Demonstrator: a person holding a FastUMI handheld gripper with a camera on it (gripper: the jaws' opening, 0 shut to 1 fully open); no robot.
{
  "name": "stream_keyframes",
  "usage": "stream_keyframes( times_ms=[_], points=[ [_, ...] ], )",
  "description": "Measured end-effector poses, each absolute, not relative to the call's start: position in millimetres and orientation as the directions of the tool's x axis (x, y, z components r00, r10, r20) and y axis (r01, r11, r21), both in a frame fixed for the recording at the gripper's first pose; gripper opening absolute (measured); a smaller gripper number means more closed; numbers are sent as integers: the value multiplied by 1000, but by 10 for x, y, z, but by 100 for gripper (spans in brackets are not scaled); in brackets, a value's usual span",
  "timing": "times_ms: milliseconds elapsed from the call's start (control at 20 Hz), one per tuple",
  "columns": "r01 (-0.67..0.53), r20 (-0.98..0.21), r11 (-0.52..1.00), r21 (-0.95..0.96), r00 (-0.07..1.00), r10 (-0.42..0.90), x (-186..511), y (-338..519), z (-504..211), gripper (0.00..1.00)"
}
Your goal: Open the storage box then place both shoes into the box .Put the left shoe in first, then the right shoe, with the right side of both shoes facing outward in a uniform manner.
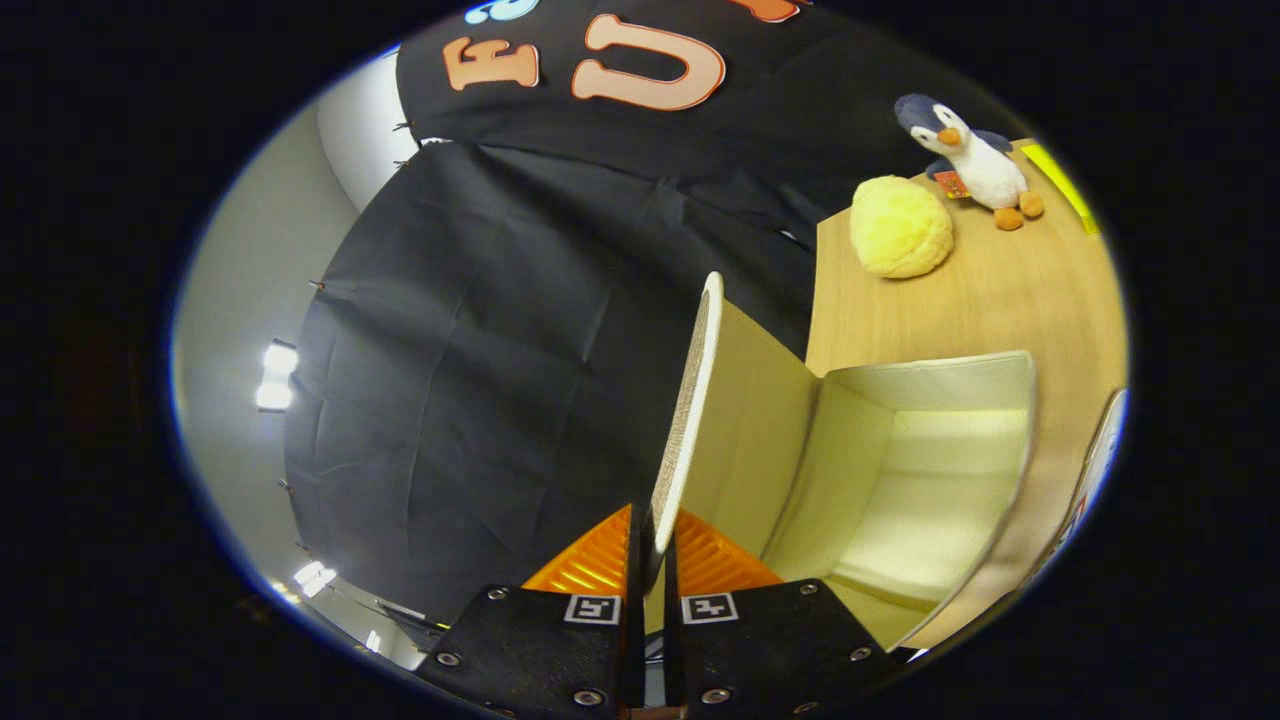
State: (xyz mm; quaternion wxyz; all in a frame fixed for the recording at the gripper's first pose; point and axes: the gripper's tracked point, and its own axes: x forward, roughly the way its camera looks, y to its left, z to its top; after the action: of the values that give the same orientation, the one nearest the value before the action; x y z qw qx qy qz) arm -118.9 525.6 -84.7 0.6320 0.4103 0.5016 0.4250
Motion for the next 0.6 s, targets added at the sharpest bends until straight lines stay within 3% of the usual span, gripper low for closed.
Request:
stream_keyframes(
  times_ms=[300,600],
  points=[
    [-134,-279,288,948,80,957,-1236,6017,-791,8],
    [-59,-310,311,948,35,950,-1363,6608,-1028,8]
  ],
)
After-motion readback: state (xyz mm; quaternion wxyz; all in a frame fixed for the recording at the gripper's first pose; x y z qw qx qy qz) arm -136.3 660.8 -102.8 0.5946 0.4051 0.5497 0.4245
